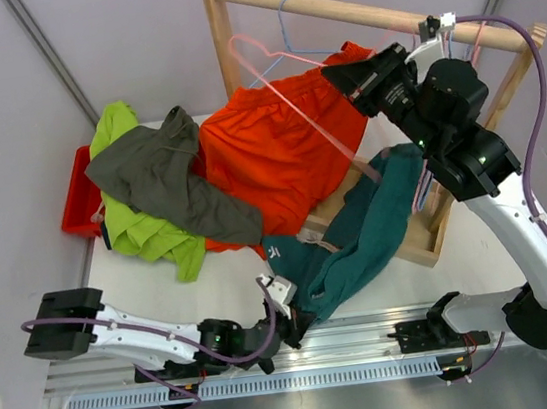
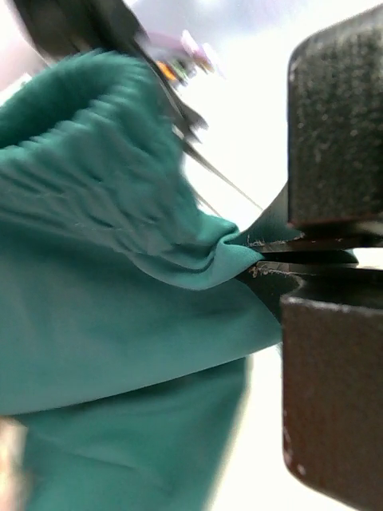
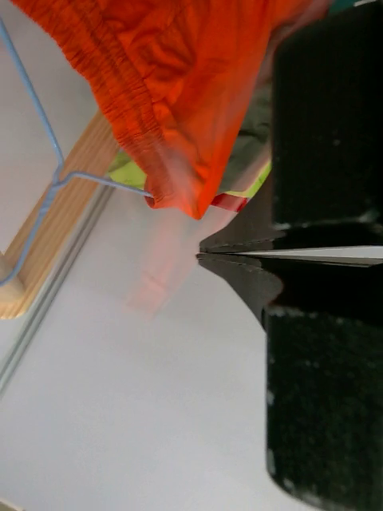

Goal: Remove the shorts from the hanger

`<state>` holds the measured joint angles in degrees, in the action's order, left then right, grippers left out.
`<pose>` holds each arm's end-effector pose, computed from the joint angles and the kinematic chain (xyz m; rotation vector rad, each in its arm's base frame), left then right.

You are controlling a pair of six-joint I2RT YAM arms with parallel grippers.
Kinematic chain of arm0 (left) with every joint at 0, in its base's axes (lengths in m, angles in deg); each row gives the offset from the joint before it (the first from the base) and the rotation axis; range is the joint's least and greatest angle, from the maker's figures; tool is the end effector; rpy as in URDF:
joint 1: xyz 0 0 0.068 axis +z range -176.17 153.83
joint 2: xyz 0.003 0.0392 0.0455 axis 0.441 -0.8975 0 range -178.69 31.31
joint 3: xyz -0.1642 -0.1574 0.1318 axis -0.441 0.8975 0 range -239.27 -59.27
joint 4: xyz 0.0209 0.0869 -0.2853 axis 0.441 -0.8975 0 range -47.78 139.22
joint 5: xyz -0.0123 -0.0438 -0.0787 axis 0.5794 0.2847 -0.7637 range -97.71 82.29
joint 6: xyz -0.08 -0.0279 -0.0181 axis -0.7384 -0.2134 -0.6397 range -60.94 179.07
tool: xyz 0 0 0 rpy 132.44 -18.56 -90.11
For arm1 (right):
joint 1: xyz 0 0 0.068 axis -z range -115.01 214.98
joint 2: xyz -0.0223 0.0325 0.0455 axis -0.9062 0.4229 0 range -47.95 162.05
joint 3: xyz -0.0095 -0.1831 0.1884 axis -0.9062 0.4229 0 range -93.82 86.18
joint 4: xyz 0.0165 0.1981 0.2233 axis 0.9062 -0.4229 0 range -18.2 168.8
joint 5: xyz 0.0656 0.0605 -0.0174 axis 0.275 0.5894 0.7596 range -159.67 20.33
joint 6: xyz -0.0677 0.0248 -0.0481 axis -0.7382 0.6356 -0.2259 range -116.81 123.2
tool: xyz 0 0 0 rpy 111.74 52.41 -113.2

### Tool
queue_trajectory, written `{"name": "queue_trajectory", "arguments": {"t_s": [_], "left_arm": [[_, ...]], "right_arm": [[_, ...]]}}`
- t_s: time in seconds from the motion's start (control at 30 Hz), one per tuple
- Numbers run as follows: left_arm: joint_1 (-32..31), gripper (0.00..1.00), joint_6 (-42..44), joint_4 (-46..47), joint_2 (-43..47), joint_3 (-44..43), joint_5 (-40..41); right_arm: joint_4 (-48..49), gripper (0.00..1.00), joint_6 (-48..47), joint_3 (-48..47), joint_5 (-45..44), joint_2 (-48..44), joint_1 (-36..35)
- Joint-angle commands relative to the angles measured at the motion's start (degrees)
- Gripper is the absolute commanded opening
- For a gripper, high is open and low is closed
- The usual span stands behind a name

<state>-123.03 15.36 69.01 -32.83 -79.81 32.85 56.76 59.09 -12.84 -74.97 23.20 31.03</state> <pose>0.0161 -0.2817 0.1355 0.4515 1.9504 -0.9518 0.2620 0.1680 0.5549 0.3818 1.5425 1.1889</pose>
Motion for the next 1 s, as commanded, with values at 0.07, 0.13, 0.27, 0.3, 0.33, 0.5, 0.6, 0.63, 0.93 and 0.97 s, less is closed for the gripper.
{"name": "queue_trajectory", "arguments": {"t_s": [0.07,0.13,0.27,0.3,0.33,0.5,0.6,0.63,0.93,0.97], "left_arm": [[-1.6,0.0,-0.3,-9.2,-4.3,-6.2,3.9],[-1.4,0.0,4.6,-9.2,-4.8,-11.3,5.7],[2.0,0.0,12.1,-9.2,-7.0,-19.3,3.7],[3.5,0.0,13.9,-8.7,-7.6,-20.2,3.0],[4.1,0.0,14.6,-8.5,-9.0,-22.5,2.1],[4.1,0.0,13.7,-10.0,-10.8,-23.7,0.6],[1.8,0.0,11.0,-9.9,-8.5,-20.2,0.0],[0.9,0.0,10.9,-10.2,-8.0,-19.6,-0.6],[-19.1,0.0,29.5,-50.0,-8.2,-58.9,7.0],[-19.5,0.0,32.5,-52.5,-8.1,-62.5,8.6]], "right_arm": [[11.1,0.0,2.1,0.7,1.3,-5.1,-0.1],[11.5,0.0,3.7,2.7,1.3,-6.7,-1.5],[12.3,0.0,4.5,3.0,1.7,-7.3,-3.9],[12.1,0.0,4.5,2.9,1.9,-6.8,-4.1],[11.9,0.0,4.6,2.6,2.0,-6.6,-4.3],[8.7,0.0,2.4,0.0,4.6,-4.2,-4.8],[0.8,0.0,-2.4,-1.5,6.1,-2.2,-5.3],[-1.5,0.0,-3.3,-1.1,6.1,-1.6,-5.4],[-15.8,0.8,-12.9,1.3,11.5,2.1,-6.6],[-16.1,0.84,-13.2,1.9,10.0,0.8,-7.0]]}}
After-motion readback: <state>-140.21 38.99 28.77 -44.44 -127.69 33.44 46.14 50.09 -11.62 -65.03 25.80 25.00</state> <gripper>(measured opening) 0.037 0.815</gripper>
